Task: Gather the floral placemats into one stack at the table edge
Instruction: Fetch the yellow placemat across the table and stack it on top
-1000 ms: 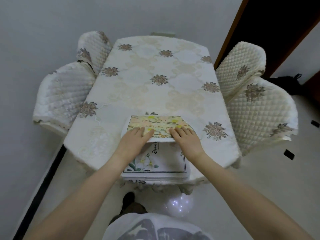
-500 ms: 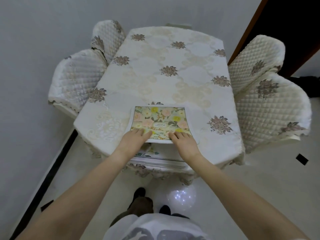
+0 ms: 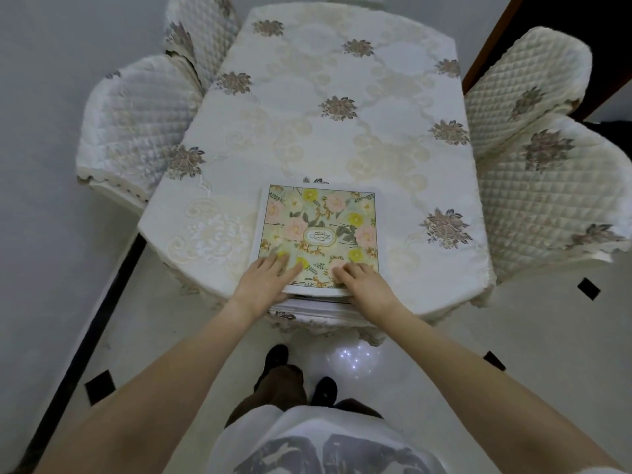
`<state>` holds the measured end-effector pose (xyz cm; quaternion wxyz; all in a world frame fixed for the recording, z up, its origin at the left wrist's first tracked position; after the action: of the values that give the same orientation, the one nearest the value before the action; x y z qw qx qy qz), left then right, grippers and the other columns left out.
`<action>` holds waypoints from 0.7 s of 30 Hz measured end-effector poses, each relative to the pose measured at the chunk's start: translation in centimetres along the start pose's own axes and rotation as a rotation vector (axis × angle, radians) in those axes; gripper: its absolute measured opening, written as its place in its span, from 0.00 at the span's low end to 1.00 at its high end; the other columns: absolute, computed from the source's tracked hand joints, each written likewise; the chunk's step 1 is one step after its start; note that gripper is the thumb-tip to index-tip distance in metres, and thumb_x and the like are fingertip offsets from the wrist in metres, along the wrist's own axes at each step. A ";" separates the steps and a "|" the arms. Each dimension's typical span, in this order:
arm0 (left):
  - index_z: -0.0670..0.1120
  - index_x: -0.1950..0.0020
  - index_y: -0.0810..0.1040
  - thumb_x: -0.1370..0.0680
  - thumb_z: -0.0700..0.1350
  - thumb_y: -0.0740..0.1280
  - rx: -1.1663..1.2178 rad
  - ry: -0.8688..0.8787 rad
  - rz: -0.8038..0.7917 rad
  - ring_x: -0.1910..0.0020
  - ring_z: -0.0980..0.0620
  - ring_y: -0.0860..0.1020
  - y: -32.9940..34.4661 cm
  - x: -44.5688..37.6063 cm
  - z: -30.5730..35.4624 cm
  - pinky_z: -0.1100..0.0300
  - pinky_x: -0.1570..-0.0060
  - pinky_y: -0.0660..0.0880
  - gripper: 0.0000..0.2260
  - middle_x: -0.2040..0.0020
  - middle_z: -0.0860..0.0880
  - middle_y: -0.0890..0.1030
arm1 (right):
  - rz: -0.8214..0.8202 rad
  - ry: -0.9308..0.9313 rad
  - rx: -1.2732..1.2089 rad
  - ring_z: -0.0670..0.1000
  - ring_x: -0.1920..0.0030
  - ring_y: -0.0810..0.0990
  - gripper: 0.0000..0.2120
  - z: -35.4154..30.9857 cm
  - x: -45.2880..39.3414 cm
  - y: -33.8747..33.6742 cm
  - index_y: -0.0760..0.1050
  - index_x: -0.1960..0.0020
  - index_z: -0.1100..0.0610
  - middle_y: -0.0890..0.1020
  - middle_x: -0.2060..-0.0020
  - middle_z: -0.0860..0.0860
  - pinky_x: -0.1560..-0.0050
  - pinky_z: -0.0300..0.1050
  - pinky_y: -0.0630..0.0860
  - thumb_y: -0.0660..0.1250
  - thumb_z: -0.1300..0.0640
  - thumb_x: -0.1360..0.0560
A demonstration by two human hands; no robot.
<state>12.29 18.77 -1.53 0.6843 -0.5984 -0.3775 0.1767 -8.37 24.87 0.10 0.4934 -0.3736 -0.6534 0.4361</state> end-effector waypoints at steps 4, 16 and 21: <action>0.52 0.24 0.47 0.22 0.60 0.56 0.003 0.034 -0.005 0.24 0.43 0.51 0.7 0.2 -0.3 0.50 0.27 0.54 0.31 0.22 0.43 0.52 | 0.011 -0.015 0.014 0.59 0.35 0.65 0.30 0.1 0.2 0.5 0.60 0.30 0.55 0.68 0.33 0.57 0.38 0.54 0.69 0.64 0.45 0.26; 0.48 0.24 0.42 0.26 0.64 0.60 -0.049 0.103 -0.044 0.25 0.36 0.47 1.9 0.3 -0.3 0.44 0.27 0.53 0.41 0.23 0.37 0.47 | 0.002 0.024 -0.002 0.61 0.32 0.62 0.39 -0.4 0.5 1.6 0.57 0.28 0.56 0.65 0.32 0.57 0.33 0.56 0.65 0.66 0.38 0.31; 0.49 0.24 0.49 0.28 0.65 0.60 -0.037 0.135 -0.066 0.26 0.38 0.53 1.1 -0.2 -0.7 0.45 0.30 0.59 0.39 0.24 0.37 0.53 | 0.010 0.028 -0.030 0.62 0.33 0.63 0.37 -0.1 0.4 1.8 0.59 0.29 0.55 0.66 0.33 0.58 0.34 0.58 0.65 0.64 0.37 0.31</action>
<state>12.87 18.43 -2.66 0.7024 -0.6086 -0.3534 0.1064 -8.22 25.90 -1.45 0.4946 -0.3901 -0.6511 0.4234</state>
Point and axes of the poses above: each hand's wrist, its own x-axis away from the middle knuckle, its own y-axis out of the palm, z = x × y, the point moved 3 cm from there along -x, towards the middle knuckle
